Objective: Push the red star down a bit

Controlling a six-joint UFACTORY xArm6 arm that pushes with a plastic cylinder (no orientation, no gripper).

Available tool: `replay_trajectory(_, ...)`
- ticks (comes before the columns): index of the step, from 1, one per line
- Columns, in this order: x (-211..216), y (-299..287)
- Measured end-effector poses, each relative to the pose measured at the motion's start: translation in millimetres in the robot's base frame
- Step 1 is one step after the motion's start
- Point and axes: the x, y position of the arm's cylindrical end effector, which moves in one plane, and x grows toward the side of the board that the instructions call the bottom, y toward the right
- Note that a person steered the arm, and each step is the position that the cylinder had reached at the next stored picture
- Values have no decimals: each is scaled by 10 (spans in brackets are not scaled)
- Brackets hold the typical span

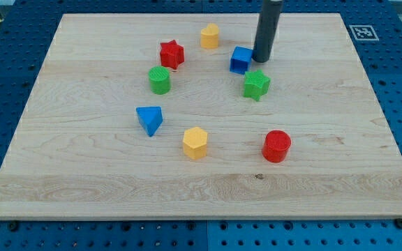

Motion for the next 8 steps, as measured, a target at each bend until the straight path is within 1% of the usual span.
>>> replay_trajectory(1, 0, -92)
replay_trajectory(2, 0, -12)
replay_trajectory(3, -311, 269)
replay_trajectory(4, -986, 147)
replay_trajectory(5, -1339, -371)
replay_trajectory(6, -1344, -995)
replay_trajectory(7, -1300, -1864)
replay_trajectory(8, -920, -2049)
